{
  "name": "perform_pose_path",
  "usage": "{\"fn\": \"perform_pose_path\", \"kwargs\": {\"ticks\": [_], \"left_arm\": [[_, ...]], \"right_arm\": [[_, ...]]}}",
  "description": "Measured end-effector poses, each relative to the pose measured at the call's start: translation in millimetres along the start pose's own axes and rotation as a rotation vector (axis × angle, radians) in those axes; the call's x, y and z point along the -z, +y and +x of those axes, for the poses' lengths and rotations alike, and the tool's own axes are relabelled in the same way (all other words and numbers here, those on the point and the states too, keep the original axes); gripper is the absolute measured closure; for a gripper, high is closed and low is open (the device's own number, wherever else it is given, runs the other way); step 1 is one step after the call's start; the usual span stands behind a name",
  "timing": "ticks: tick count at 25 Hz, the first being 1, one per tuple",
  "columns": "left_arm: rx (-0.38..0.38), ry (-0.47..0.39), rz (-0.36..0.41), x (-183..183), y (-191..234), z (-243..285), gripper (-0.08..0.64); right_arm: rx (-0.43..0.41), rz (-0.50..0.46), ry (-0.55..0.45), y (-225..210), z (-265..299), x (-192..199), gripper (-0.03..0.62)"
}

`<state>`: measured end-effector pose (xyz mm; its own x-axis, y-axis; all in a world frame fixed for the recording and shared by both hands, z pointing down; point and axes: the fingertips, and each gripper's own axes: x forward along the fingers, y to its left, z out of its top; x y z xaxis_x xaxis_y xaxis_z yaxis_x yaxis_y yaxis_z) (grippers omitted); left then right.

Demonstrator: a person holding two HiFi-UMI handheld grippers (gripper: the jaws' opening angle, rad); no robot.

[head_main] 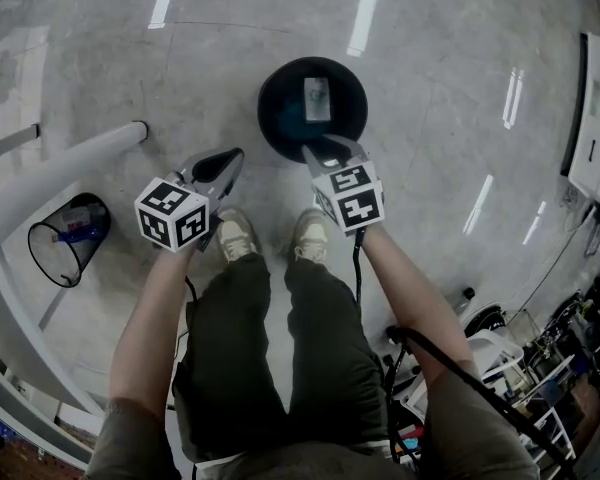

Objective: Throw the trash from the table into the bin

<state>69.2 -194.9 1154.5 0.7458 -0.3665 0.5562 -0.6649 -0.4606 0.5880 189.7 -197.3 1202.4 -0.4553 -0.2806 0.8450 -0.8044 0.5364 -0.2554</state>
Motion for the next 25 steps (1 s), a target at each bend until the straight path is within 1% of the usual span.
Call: {"fn": "perform_pose_path", "kwargs": {"ticks": [5, 9, 13, 18, 25], "left_arm": [[0.002, -0.021, 0.019, -27.8, -17.0, -15.4, 0.561], [0.003, -0.055, 0.043, -69.0, -44.1, -35.1, 0.561], [0.011, -0.109, 0.079, -128.4, -88.7, -67.4, 0.561], [0.022, -0.177, 0.137, -212.8, -156.6, -116.5, 0.561], [0.038, -0.277, 0.206, -326.0, -265.0, -209.3, 0.561]], "right_arm": [[0.015, -0.013, -0.049, 3.9, -31.0, -30.8, 0.488], [0.041, -0.020, -0.122, 6.4, -80.5, -70.9, 0.489], [0.059, -0.035, -0.199, 14.8, -151.5, -115.8, 0.493], [0.068, -0.061, -0.304, 28.0, -254.8, -185.2, 0.503], [0.077, -0.090, -0.452, 58.9, -412.8, -280.6, 0.503]]}}
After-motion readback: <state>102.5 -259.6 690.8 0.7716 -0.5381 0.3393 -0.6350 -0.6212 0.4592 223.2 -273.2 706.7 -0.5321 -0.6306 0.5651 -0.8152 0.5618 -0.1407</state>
